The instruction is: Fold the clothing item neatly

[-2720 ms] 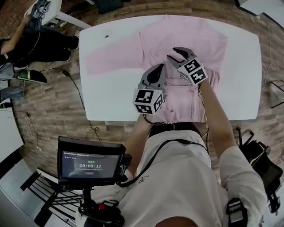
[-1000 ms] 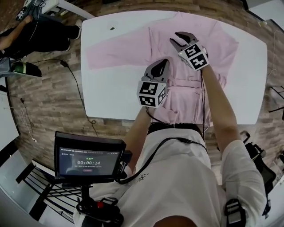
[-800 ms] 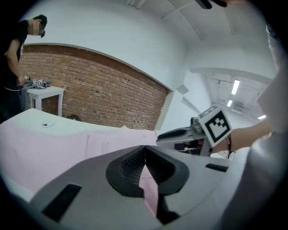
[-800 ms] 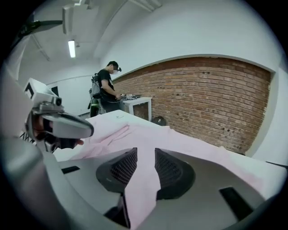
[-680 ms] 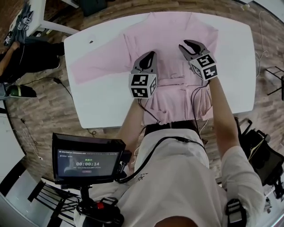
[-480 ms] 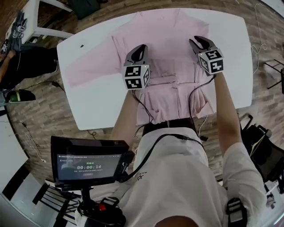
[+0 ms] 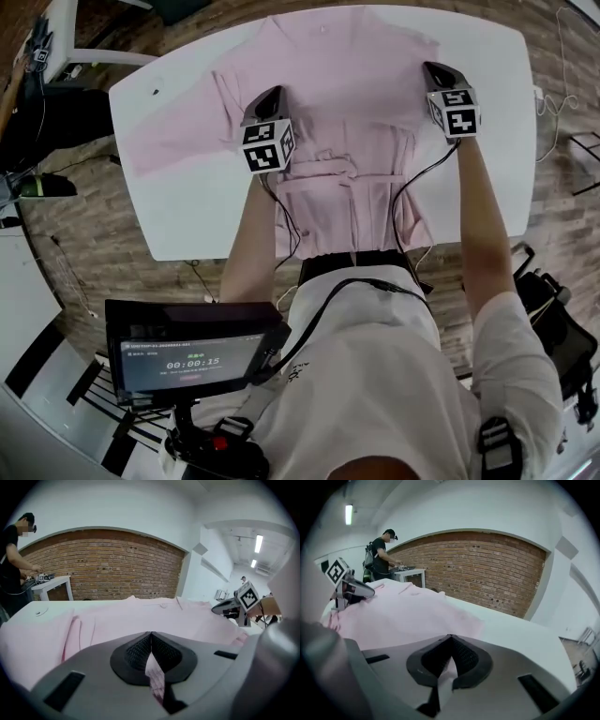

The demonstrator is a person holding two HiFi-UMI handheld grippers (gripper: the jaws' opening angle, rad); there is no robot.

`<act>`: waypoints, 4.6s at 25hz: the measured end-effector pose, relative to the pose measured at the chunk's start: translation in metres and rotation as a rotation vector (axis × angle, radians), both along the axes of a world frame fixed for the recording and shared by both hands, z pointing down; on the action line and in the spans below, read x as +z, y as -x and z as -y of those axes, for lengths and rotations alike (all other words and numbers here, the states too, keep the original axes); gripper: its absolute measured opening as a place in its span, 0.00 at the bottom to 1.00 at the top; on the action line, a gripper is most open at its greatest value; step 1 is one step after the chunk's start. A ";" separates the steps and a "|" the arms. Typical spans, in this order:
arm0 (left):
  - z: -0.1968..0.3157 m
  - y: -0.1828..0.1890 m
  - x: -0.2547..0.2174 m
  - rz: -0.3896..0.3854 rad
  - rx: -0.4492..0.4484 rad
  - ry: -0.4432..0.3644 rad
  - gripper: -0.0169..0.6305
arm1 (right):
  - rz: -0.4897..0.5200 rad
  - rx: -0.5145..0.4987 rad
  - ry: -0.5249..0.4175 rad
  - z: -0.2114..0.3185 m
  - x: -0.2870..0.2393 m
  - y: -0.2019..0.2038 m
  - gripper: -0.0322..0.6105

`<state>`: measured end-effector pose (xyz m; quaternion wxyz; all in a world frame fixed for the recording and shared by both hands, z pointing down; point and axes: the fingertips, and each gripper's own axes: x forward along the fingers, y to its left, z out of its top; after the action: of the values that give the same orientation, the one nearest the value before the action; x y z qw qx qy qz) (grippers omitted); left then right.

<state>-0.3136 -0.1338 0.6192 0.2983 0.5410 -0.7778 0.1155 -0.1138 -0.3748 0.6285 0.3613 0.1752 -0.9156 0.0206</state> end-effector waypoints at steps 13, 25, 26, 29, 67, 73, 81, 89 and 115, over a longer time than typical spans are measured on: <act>-0.010 -0.039 -0.004 0.019 -0.001 0.032 0.03 | 0.057 -0.239 0.244 -0.114 -0.019 -0.066 0.06; -0.004 -0.045 0.007 0.013 0.044 0.059 0.03 | -0.105 -0.259 0.104 -0.106 0.003 -0.098 0.06; -0.005 -0.044 0.006 0.012 0.042 0.055 0.03 | -0.061 -0.248 0.116 -0.106 -0.004 -0.093 0.06; -0.006 -0.041 0.004 0.002 0.029 0.043 0.03 | 0.022 -0.261 0.174 -0.119 -0.015 -0.070 0.06; -0.060 -0.121 -0.093 -0.003 0.043 -0.073 0.03 | 0.239 -0.349 0.134 -0.182 -0.104 -0.048 0.06; -0.093 -0.163 -0.129 -0.010 0.008 -0.133 0.03 | 0.298 -0.424 0.141 -0.205 -0.125 -0.051 0.06; -0.118 -0.151 -0.148 0.010 -0.076 -0.187 0.03 | 0.368 -0.466 0.142 -0.213 -0.138 -0.033 0.06; -0.150 -0.121 -0.169 0.027 -0.104 -0.236 0.03 | 0.361 -0.505 0.121 -0.249 -0.157 -0.005 0.06; -0.330 0.090 -0.136 0.024 -0.194 -0.267 0.03 | 0.411 -0.511 0.092 -0.455 -0.214 0.144 0.06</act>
<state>-0.4033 0.1963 0.4831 0.2242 0.4965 -0.8385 -0.0116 -0.2574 0.0799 0.4147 0.1700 -0.0843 -0.9818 0.0057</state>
